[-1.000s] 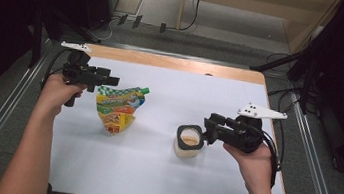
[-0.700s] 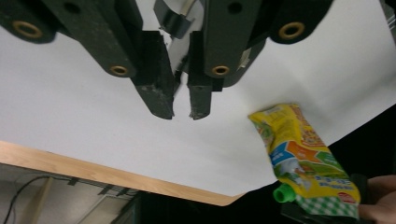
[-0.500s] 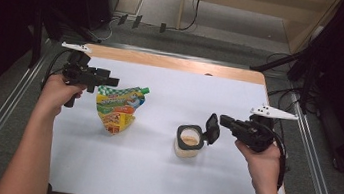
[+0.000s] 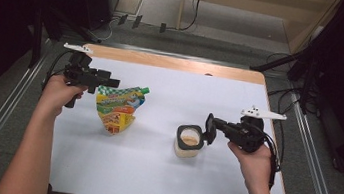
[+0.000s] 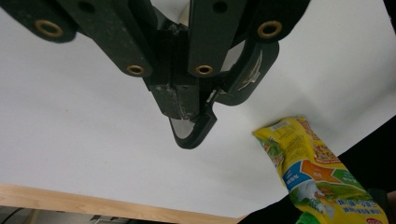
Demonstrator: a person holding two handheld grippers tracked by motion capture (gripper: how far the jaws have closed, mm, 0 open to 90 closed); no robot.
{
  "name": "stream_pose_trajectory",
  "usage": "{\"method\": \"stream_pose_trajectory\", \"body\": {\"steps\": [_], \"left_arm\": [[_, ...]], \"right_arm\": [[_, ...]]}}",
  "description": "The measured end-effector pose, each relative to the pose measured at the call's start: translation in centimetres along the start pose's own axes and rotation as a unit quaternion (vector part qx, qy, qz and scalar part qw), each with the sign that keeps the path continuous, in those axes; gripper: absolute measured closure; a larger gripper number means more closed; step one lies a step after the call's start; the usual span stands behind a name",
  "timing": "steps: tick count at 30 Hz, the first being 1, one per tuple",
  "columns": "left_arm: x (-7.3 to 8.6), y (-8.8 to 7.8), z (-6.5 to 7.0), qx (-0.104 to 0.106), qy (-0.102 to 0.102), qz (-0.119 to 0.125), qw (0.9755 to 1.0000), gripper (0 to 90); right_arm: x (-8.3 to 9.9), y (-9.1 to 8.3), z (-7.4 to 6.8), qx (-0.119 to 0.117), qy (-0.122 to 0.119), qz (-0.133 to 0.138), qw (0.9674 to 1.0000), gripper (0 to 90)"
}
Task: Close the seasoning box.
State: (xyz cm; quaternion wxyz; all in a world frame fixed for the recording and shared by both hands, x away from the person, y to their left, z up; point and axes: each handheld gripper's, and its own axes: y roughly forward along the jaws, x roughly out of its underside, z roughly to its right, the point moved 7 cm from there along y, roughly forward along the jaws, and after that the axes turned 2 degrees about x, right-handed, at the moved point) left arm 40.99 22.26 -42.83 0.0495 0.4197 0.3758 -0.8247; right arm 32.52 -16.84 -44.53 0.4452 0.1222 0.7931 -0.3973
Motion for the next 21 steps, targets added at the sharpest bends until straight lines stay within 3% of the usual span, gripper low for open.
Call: {"method": "stream_pose_trajectory", "body": {"steps": [8, 21], "left_arm": [[0.0, -0.1, -0.2, -0.003, -0.003, 0.002, 1.0000, 30.2], [0.0, -0.2, -0.3, -0.003, -0.010, 0.003, 0.9999, 30.4]], "right_arm": [[0.4, 1.1, -0.8, -0.013, 0.002, -0.003, 0.9999, 90.0], [1.1, 2.9, -2.9, -0.029, -0.029, -0.020, 0.9990, 90.0]]}}
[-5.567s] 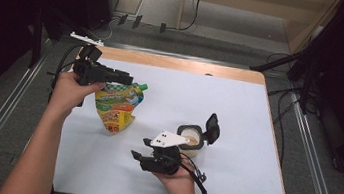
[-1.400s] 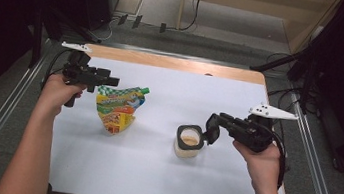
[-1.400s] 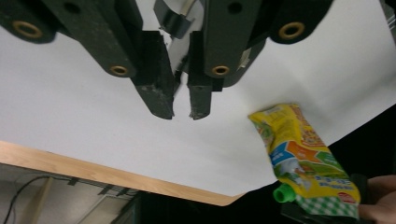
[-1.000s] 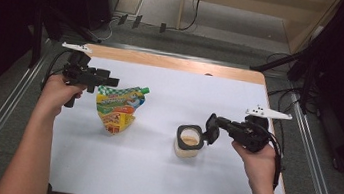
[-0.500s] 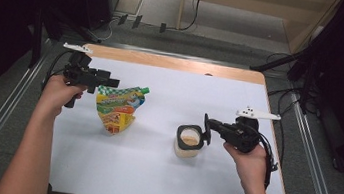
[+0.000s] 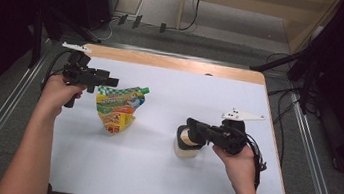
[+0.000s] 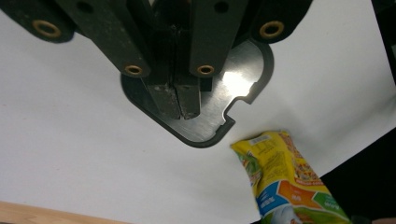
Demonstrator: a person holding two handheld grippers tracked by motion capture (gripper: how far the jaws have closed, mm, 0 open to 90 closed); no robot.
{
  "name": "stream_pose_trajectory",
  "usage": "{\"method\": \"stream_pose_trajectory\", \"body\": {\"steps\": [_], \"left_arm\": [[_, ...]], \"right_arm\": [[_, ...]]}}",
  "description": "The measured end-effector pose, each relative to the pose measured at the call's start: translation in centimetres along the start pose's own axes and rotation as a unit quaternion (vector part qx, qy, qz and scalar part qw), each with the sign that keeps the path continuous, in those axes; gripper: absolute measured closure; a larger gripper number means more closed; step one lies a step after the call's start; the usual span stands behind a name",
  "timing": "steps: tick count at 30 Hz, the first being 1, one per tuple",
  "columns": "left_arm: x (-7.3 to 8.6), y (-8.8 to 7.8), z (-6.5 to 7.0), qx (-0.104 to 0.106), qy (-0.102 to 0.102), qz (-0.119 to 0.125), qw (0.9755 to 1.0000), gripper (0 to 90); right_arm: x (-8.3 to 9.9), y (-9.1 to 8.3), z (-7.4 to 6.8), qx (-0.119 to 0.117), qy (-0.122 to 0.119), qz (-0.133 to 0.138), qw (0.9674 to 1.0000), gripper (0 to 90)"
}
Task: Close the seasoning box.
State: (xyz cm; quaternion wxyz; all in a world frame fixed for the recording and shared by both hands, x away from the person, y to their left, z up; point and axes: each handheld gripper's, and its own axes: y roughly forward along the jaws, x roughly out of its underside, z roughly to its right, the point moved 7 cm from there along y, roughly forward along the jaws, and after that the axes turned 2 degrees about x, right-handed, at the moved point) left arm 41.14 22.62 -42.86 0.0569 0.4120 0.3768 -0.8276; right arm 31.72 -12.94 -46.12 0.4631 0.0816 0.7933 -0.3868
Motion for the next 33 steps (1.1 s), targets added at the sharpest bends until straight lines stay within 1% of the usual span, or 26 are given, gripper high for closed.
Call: {"method": "stream_pose_trajectory", "body": {"steps": [5, 10, 13, 16, 22, 25, 28, 30, 33], "left_arm": [[0.0, 0.0, -0.1, -0.001, -0.001, 0.000, 1.0000, 30.4], [0.1, 0.1, -0.1, 0.000, -0.002, -0.002, 1.0000, 30.4], [0.2, 0.2, -0.2, -0.001, 0.000, -0.003, 1.0000, 30.4], [0.2, 0.2, -0.2, -0.003, -0.003, -0.004, 1.0000, 30.3], [0.3, 0.2, -0.3, -0.004, -0.003, -0.005, 1.0000, 30.3], [0.3, 0.3, -0.3, -0.003, -0.003, -0.005, 1.0000, 30.3], [0.4, 0.3, -0.3, -0.003, -0.004, -0.006, 1.0000, 30.2], [0.4, 0.3, -0.4, -0.003, -0.004, -0.006, 1.0000, 30.3], [0.4, 0.3, -0.4, -0.004, -0.005, -0.006, 1.0000, 30.2]], "right_arm": [[0.6, 1.2, -0.9, -0.007, -0.016, -0.017, 0.9997, 90.0], [1.3, 2.3, -1.6, -0.008, -0.037, -0.036, 0.9986, 90.0], [1.4, 2.6, -1.9, -0.014, -0.040, -0.035, 0.9985, 90.0], [1.5, 2.7, -2.1, -0.017, -0.043, -0.034, 0.9984, 88.6], [1.4, 2.7, -2.4, -0.027, -0.038, -0.032, 0.9984, 78.2], [1.3, 2.6, -2.3, -0.023, -0.040, -0.027, 0.9986, 70.6], [1.0, 2.2, -2.0, -0.017, -0.039, -0.018, 0.9989, 64.9], [0.9, 1.9, -1.7, -0.016, -0.035, -0.014, 0.9992, 62.7], [0.6, 1.4, -1.2, -0.009, -0.036, -0.008, 0.9993, 60.3]]}}
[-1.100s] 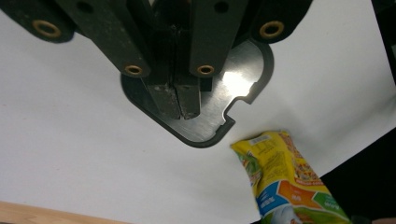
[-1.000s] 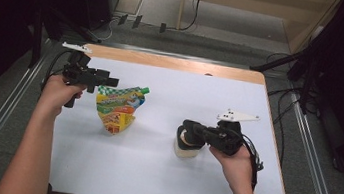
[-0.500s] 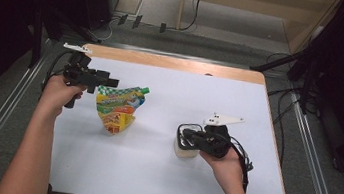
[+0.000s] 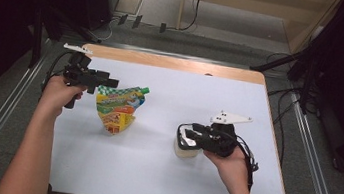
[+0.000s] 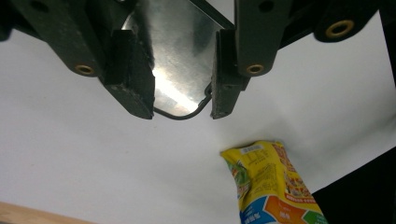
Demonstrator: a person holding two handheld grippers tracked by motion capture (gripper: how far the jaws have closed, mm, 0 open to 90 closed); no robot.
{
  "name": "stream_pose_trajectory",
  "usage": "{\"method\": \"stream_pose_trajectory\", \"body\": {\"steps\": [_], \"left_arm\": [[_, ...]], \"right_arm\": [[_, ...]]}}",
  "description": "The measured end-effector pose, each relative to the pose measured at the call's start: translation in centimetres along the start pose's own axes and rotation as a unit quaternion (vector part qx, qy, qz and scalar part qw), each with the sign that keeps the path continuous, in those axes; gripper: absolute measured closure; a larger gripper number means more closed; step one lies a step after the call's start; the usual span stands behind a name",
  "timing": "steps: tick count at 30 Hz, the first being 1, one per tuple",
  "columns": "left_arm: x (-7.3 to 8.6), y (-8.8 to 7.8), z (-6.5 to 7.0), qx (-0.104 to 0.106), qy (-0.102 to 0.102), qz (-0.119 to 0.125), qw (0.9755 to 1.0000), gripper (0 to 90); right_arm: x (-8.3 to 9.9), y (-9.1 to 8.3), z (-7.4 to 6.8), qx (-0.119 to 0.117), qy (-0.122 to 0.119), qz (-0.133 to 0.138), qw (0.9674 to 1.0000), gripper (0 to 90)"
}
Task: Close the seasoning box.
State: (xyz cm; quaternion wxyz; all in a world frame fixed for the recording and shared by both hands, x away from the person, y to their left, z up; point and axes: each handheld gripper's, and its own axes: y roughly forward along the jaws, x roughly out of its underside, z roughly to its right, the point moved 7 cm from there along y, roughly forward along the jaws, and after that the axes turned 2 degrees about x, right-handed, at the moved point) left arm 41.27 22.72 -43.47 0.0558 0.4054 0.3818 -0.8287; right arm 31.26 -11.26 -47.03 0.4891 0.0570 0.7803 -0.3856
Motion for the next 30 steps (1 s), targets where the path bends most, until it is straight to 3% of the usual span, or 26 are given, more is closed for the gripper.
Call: {"method": "stream_pose_trajectory", "body": {"steps": [6, 10, 24, 30], "left_arm": [[0.1, 0.1, 0.0, 0.003, -0.002, -0.002, 1.0000, 30.2], [0.1, 0.1, -0.1, 0.002, -0.004, -0.002, 1.0000, 30.2], [0.2, -0.1, -0.4, 0.000, -0.010, 0.003, 0.9999, 30.2], [0.1, -0.1, -0.3, 0.004, -0.010, 0.006, 0.9999, 29.8]], "right_arm": [[-0.3, -1.0, 1.1, 0.012, 0.005, 0.016, 0.9998, 51.7], [-0.1, -1.4, 2.1, 0.020, -0.005, 0.018, 0.9996, 46.8], [0.4, -2.3, 4.5, 0.040, -0.005, 0.034, 0.9986, 41.6], [1.1, -2.4, 5.6, 0.053, 0.005, 0.036, 0.9979, 40.2]]}}
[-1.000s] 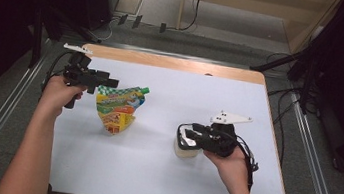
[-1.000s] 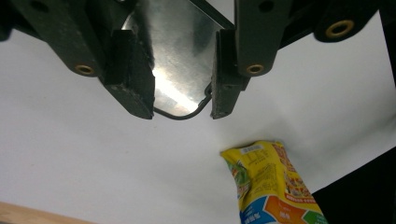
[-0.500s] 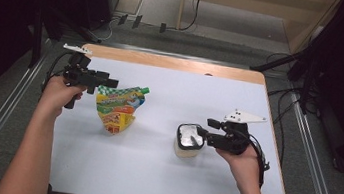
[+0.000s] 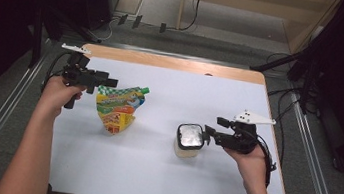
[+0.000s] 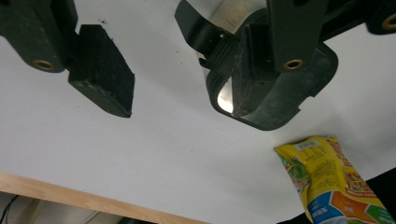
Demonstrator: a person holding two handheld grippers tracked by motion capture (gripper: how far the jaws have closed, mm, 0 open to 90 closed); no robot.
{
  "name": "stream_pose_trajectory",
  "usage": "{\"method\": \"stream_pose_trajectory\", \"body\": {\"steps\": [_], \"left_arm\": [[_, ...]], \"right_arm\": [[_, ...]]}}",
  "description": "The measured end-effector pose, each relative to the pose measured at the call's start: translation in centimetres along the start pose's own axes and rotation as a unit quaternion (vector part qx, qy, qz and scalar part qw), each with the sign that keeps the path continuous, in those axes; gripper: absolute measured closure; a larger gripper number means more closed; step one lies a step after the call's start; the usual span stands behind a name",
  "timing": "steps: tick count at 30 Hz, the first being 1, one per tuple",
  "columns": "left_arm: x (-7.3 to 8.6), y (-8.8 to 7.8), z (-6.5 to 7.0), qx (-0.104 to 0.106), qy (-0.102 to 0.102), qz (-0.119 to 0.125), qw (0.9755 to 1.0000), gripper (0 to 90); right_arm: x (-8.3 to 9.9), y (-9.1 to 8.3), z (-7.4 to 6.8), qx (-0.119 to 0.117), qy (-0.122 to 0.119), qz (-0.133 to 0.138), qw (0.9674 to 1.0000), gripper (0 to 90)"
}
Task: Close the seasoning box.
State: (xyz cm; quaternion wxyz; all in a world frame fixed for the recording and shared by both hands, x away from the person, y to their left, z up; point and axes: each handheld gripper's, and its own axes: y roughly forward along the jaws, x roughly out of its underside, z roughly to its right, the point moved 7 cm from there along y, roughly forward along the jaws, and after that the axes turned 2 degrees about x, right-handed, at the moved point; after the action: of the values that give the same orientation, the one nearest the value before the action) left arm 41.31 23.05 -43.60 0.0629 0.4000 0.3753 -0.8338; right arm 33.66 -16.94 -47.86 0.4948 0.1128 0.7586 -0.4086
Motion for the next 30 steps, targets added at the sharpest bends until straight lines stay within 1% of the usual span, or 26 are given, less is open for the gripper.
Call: {"method": "stream_pose_trajectory", "body": {"steps": [2, 4, 6, 7, 9, 13, 19, 23, 25, 26, 28, 30], "left_arm": [[0.0, 0.0, 0.0, -0.001, -0.004, 0.001, 1.0000, 29.8], [0.0, 0.0, -0.1, -0.001, -0.002, 0.000, 1.0000, 29.8], [0.1, 0.0, -0.2, -0.001, -0.002, -0.001, 1.0000, 29.8], [0.1, 0.0, -0.3, -0.003, -0.002, -0.001, 1.0000, 29.8], [0.1, 0.0, -0.4, -0.004, -0.002, -0.001, 1.0000, 29.8], [0.2, -0.1, -0.5, -0.005, -0.002, -0.002, 1.0000, 29.7], [0.2, 0.0, -0.5, -0.006, 0.000, -0.002, 1.0000, 29.6], [0.4, 0.1, -0.6, -0.007, 0.003, -0.008, 0.9999, 29.6], [0.5, 0.3, -0.6, -0.009, 0.004, -0.011, 0.9999, 29.7], [0.5, 0.3, -0.6, -0.008, 0.004, -0.012, 0.9999, 29.7], [0.5, 0.3, -0.6, -0.008, 0.003, -0.013, 0.9999, 29.7], [0.5, 0.4, -0.6, -0.008, 0.002, -0.013, 0.9999, 29.7]], "right_arm": [[0.2, 0.0, 0.4, 0.002, 0.005, 0.000, 1.0000, 40.1], [0.4, 0.0, 0.7, 0.003, 0.007, -0.002, 1.0000, 39.1], [0.4, -0.1, 0.9, 0.004, 0.004, -0.001, 1.0000, 37.5], [0.5, 0.0, 1.0, 0.008, 0.004, 0.003, 1.0000, 36.7], [0.7, 0.1, 1.3, 0.010, 0.003, -0.002, 0.9999, 35.7], [1.2, 0.1, 2.0, 0.014, 0.017, -0.003, 0.9998, 33.3], [1.8, 0.2, 3.0, 0.032, 0.021, -0.002, 0.9992, 29.8], [2.2, 0.3, 3.4, 0.042, 0.021, -0.010, 0.9988, 29.8], [2.3, 0.4, 3.5, 0.044, 0.028, -0.011, 0.9986, 29.3], [2.4, 0.4, 3.5, 0.043, 0.028, -0.012, 0.9986, 28.6], [2.6, 0.5, 3.4, 0.031, 0.027, -0.017, 0.9990, 24.3], [2.7, 0.6, 3.5, 0.031, 0.028, -0.020, 0.9989, 24.5]]}}
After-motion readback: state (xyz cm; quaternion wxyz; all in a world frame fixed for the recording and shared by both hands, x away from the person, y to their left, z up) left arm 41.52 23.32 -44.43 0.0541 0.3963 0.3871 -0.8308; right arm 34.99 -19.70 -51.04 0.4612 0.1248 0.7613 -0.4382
